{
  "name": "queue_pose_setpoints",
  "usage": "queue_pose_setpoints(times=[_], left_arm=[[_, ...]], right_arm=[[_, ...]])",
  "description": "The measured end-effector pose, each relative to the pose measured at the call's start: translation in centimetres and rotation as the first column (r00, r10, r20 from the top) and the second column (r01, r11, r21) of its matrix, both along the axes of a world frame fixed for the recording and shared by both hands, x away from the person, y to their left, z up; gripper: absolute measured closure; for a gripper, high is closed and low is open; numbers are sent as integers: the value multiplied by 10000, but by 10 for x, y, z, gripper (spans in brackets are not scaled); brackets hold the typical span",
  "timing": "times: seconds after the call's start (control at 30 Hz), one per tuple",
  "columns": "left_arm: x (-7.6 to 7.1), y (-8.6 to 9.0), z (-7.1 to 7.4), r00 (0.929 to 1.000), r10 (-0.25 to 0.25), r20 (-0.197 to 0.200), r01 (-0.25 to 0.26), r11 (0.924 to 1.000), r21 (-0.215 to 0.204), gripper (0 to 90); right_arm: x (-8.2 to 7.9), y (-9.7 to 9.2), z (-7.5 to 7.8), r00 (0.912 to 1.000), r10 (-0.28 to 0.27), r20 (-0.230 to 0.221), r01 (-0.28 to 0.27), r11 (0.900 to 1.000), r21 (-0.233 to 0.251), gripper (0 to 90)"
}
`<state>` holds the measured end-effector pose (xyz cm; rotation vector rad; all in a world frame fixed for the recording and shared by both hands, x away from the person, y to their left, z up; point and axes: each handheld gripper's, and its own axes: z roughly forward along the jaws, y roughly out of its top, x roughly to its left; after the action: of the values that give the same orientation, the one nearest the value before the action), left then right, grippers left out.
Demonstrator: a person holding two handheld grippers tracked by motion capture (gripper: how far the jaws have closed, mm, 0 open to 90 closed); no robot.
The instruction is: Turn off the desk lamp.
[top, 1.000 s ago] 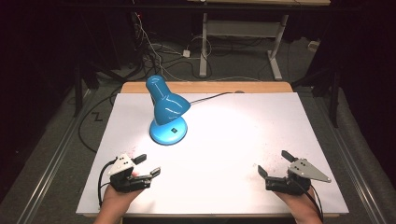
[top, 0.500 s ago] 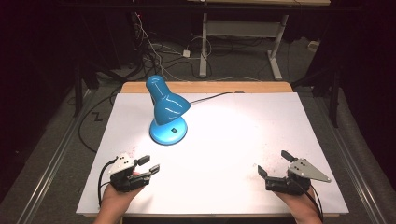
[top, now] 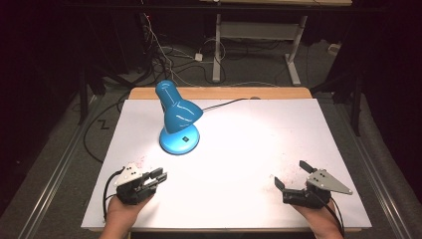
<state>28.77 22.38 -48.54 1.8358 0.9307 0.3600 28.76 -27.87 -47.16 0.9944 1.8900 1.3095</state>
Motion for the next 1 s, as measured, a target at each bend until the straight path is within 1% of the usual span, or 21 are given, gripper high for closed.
queue_pose_setpoints(times=[0.03,0.07,0.13,0.17,0.23,0.33,0.67,0.77,0.83,0.97,1.0], left_arm=[[0,0,0,10000,-41,-51,41,10000,-37,762],[0,0,0,9999,-66,-94,65,10000,-49,762],[1,0,1,9999,-41,-125,42,9999,121,841],[1,0,2,9999,-40,-157,42,9999,100,878],[2,0,3,9998,-83,-180,85,9999,79,878],[3,0,2,9992,-160,-363,165,9998,115,879],[4,1,0,9984,-316,-473,317,9995,18,879],[5,1,0,9983,-252,-521,239,9994,-259,879],[6,1,0,9984,-302,-483,284,9988,-393,879],[7,1,2,9986,-248,-471,226,9987,-455,879],[8,1,2,9985,-218,-494,191,9983,-544,879]], right_arm=[[0,0,0,10000,-22,-26,22,10000,23,6],[0,0,0,10000,-22,-26,22,10000,23,6],[0,0,0,10000,4,4,-4,10000,-7,6],[0,0,0,10000,-5,1,5,10000,2,6],[0,0,0,10000,-1,6,1,10000,3,6],[0,0,0,10000,-3,12,3,10000,-2,6],[-1,0,0,10000,-7,-27,7,10000,61,6],[-1,1,-1,10000,34,-48,-34,10000,31,6],[0,1,-1,10000,46,-71,-46,10000,23,6],[0,2,-2,9999,89,-102,-89,10000,15,6],[0,2,-2,9999,103,-102,-102,9999,17,6]])
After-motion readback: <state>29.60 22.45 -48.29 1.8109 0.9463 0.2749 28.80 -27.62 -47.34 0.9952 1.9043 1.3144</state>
